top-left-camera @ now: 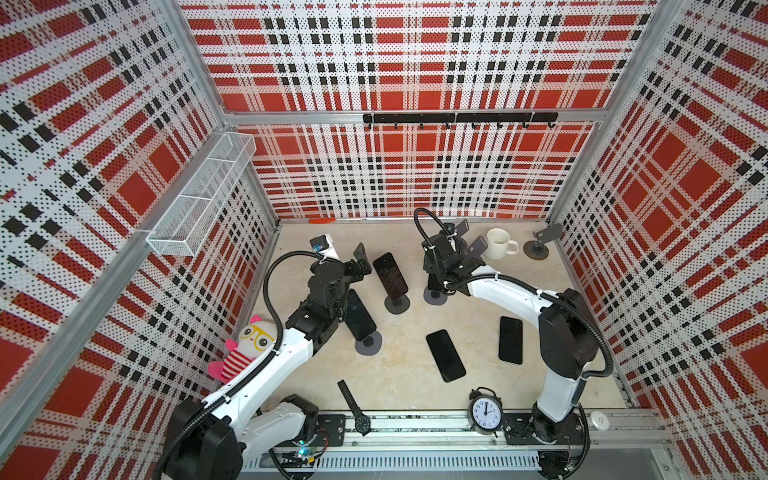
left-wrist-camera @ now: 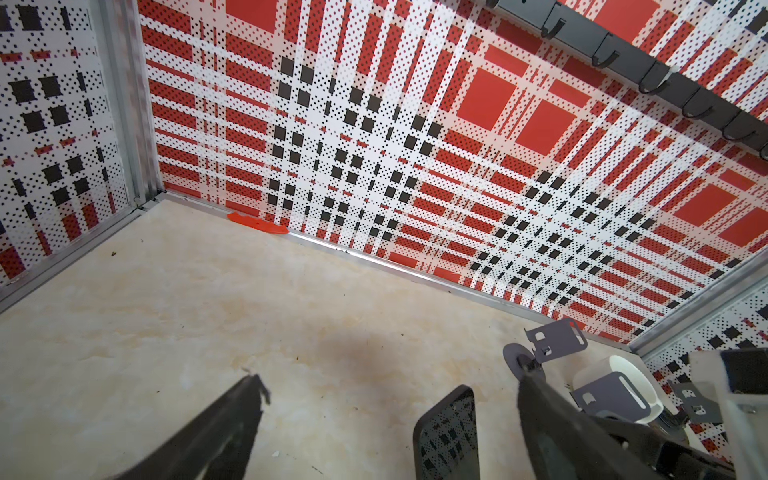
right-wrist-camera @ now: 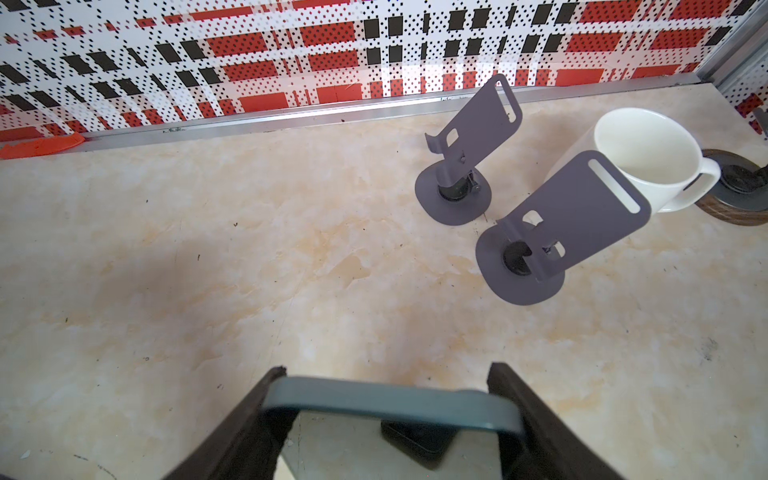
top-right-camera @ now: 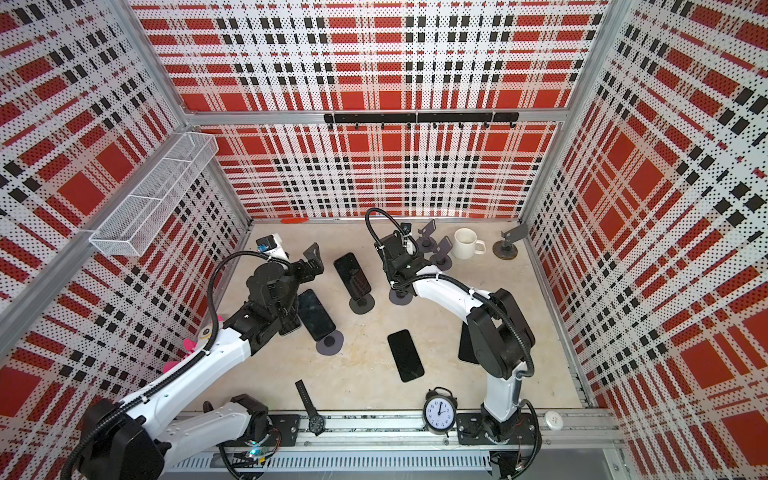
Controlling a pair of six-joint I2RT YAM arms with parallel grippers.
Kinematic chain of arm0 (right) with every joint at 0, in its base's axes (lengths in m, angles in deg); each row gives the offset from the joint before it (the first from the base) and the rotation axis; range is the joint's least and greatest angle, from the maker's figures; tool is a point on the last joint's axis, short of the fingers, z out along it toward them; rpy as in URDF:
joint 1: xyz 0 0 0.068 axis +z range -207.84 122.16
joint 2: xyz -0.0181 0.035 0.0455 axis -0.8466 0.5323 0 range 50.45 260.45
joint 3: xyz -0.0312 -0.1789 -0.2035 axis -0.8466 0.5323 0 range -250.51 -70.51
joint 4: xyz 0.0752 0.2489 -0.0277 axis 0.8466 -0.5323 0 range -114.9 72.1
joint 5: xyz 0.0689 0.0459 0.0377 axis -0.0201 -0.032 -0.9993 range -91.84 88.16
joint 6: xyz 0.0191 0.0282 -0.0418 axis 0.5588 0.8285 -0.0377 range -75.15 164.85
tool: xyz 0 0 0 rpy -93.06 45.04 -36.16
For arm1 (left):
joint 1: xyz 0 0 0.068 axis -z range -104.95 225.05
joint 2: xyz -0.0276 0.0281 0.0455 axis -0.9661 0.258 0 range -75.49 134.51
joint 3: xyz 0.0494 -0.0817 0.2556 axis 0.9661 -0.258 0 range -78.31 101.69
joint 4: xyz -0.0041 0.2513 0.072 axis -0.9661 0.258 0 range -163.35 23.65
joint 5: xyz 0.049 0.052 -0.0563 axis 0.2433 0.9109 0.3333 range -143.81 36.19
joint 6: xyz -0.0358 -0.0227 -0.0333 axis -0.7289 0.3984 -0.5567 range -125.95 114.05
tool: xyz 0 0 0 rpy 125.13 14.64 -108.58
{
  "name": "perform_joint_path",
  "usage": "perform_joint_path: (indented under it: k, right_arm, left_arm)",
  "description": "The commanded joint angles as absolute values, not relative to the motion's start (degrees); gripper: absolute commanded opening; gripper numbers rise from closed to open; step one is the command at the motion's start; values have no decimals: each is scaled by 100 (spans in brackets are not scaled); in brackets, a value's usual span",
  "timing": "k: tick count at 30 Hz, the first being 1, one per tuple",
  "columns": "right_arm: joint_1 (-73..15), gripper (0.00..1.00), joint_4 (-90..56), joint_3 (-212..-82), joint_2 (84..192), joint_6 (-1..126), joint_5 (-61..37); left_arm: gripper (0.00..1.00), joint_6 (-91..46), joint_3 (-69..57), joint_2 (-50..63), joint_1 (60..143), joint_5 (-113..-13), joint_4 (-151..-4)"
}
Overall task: Remove the phone from the phone stand
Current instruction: 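Lift the phone off its stand with the right gripper toward the robot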
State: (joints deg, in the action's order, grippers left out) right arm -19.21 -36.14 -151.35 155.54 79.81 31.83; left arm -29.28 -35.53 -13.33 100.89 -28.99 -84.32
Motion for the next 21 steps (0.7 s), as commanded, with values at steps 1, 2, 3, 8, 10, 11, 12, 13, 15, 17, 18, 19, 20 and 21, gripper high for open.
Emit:
perform_joint_path:
  k: [1, 2, 3, 8, 10, 11, 12, 13, 15, 17, 18, 19, 20, 21]
  right_arm:
    - [-1864, 68, -3539, -15057, 15374, 7913, 3217]
    - [-1864, 68, -3532, -15058, 15351, 7898, 3218]
    - [-1861, 67, -3522, -15058, 15329, 7879, 3218]
    - [-1863, 65, -3505, -15040, 15167, 7808, 3179]
    - [-1857, 63, -3464, -15023, 15102, 7732, 3143]
    - [-1864, 63, -3465, -15023, 15076, 7703, 3139]
    - [-1860, 62, -3456, -15023, 15050, 7702, 3138]
    - [-1861, 61, -3452, -15023, 15034, 7702, 3140]
    - [-1861, 61, -3452, -15023, 14995, 7701, 3131]
    - [-1863, 61, -3443, -15006, 14951, 7518, 3100]
    - [-1859, 61, -3443, -14998, 14923, 7518, 3086]
    - [-1863, 61, -3434, -14992, 14903, 7513, 3082]
    - [-1864, 61, -3440, -14988, 14880, 7500, 3052]
    - [-1864, 61, -3459, -14988, 14856, 7492, 3051]
  left_arm:
    - [98, -2951, -3630, -1440, 10043, -2901, -8570]
    - [98, -2958, -3636, -1429, 10045, -2906, -8567]
    - [98, -2962, -3630, -1431, 10037, -2897, -8566]
    - [98, -2981, -3665, -1462, 10042, -2861, -8586]
    - [98, -2981, -3690, -1483, 10045, -2859, -8612]
    - [98, -2978, -3691, -1485, 10042, -2863, -8618]
    - [98, -2980, -3700, -1500, 10042, -2858, -8625]
    - [98, -2983, -3700, -1502, 10044, -2858, -8622]
    - [98, -2992, -3708, -1522, 10037, -2854, -8620]
    - [98, -2998, -3725, -1543, 10044, -2839, -8624]
    - [98, -3002, -3735, -1557, 10040, -2824, -8626]
    - [98, -3006, -3744, -1571, 10043, -2824, -8627]
    - [98, -3003, -3753, -1585, 10039, -2814, -8636]
    - [98, -3007, -3762, -1598, 10039, -2814, -8636]
